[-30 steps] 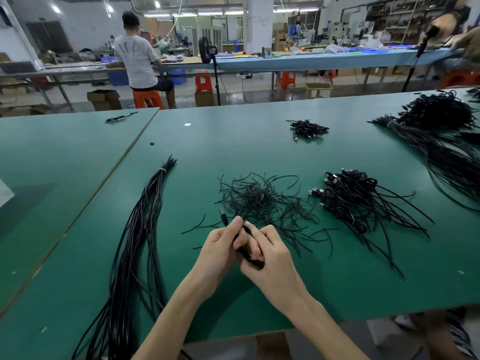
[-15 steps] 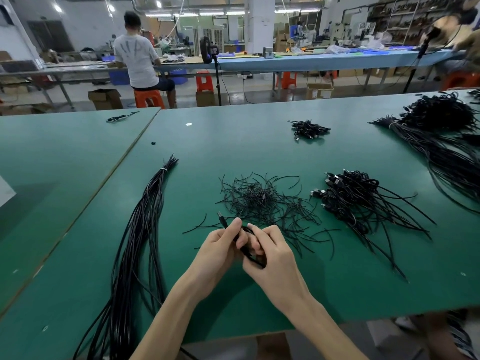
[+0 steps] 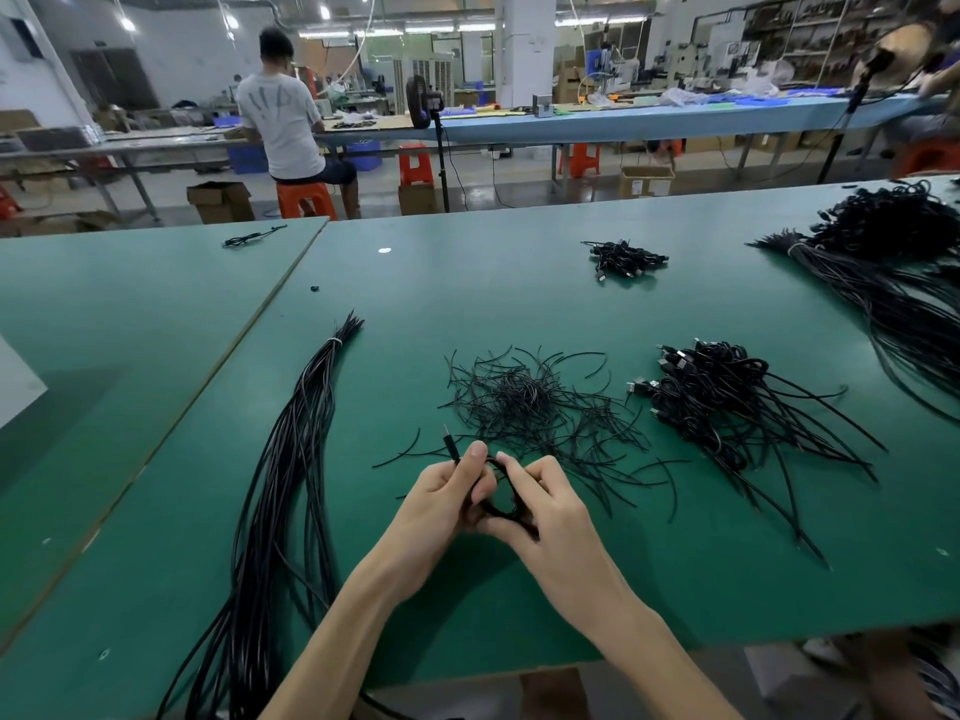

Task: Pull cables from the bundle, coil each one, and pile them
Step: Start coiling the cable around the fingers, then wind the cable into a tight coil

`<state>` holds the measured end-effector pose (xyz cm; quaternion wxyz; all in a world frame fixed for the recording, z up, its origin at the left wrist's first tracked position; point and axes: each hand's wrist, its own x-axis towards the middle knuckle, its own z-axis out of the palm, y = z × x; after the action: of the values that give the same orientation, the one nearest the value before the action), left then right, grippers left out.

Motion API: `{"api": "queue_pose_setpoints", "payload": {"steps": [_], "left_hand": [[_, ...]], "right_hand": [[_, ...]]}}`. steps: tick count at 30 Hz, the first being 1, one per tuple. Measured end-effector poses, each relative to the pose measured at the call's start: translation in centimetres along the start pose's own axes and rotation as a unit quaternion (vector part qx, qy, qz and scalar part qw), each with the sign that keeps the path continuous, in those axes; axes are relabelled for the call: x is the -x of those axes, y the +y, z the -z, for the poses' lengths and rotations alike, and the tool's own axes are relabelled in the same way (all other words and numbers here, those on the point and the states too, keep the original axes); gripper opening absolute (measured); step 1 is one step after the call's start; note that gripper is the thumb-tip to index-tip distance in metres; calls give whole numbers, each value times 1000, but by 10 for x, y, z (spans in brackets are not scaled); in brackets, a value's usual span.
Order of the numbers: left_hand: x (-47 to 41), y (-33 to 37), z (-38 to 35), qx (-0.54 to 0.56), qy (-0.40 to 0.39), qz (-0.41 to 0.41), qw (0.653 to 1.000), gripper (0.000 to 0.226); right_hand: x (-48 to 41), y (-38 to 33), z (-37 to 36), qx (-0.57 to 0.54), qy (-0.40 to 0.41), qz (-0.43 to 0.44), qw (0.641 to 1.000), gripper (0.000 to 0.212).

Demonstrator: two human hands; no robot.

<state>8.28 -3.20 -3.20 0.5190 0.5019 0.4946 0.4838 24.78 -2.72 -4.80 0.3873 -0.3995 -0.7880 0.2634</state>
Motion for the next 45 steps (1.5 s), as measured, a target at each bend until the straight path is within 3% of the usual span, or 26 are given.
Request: {"api": "queue_pose_setpoints", "payload": {"steps": [5, 14, 19, 24, 27, 33, 39, 45], "left_hand": [[-1, -3, -1, -5, -10, 3, 1000, 59], [0, -5, 5, 84, -107, -20, 991, 35], [-3, -10, 7, 80, -35, -18, 996, 30], [-4, -11, 10, 67, 24, -28, 997, 47], [-3, -7, 9, 76, 30, -31, 996, 54], [1, -4, 5, 45, 52, -78, 995, 30], [1, -3, 1, 36, 81, -64, 994, 43], [4, -1, 1, 49, 36, -71, 996, 28]], "right_hand": [[-1, -2, 3, -17, -10, -15, 1000, 82], [-3, -1, 10, -78, 23, -56, 995, 68], [-4, 2, 9, -80, 20, -73, 994, 67], [-5, 5, 6, -71, 13, -71, 995, 60], [-4, 7, 6, -77, 8, -77, 994, 58], [-4, 9, 3, -84, -12, -79, 993, 63], [-4, 8, 4, -59, -12, -79, 995, 62], [-4, 8, 2, -32, -18, -63, 997, 56]]}}
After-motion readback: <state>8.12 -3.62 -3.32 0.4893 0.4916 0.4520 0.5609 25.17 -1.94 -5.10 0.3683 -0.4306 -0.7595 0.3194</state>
